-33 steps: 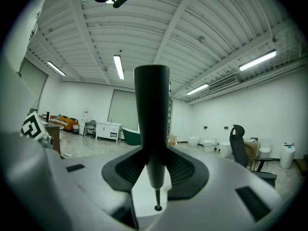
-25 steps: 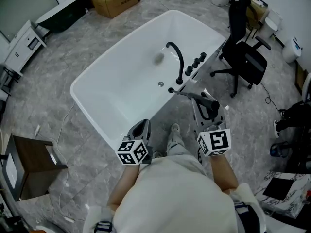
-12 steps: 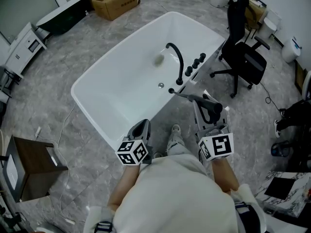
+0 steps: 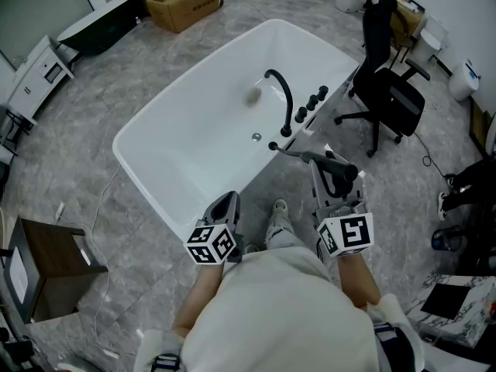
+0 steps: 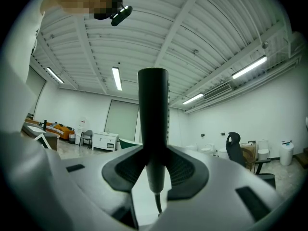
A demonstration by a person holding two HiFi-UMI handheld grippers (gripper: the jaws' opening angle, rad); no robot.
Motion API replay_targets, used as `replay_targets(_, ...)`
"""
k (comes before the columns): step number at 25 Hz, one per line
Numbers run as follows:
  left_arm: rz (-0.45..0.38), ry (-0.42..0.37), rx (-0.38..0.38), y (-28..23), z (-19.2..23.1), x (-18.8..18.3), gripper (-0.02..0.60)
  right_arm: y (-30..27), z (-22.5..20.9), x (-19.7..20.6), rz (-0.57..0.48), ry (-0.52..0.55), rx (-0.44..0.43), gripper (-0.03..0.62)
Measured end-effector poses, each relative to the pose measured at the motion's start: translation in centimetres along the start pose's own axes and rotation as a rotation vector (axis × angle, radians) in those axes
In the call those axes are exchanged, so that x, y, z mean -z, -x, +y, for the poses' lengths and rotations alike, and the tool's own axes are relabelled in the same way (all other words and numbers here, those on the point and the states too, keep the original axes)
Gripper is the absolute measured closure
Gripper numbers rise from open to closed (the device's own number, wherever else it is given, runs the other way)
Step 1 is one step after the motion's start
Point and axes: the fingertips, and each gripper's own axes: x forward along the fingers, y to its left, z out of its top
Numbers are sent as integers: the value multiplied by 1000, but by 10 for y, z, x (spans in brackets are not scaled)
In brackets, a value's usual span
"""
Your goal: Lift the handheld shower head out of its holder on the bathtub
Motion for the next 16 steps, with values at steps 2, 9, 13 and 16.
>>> replay_targets(2,1,3,0,0,1,1,561,0,1,1,0,-3,0,453)
replay_targets(9,7,16,-1,-2,1,3,561,-1,1,0,0,-6,-10,453)
replay_targets(13,10,22,-2,-2,2,5,561,-1,0,1,1,-11,-6,453)
replay_targets(16,10,28,-5,-1,5,5,561,-2,1,3,1,-18,3,453)
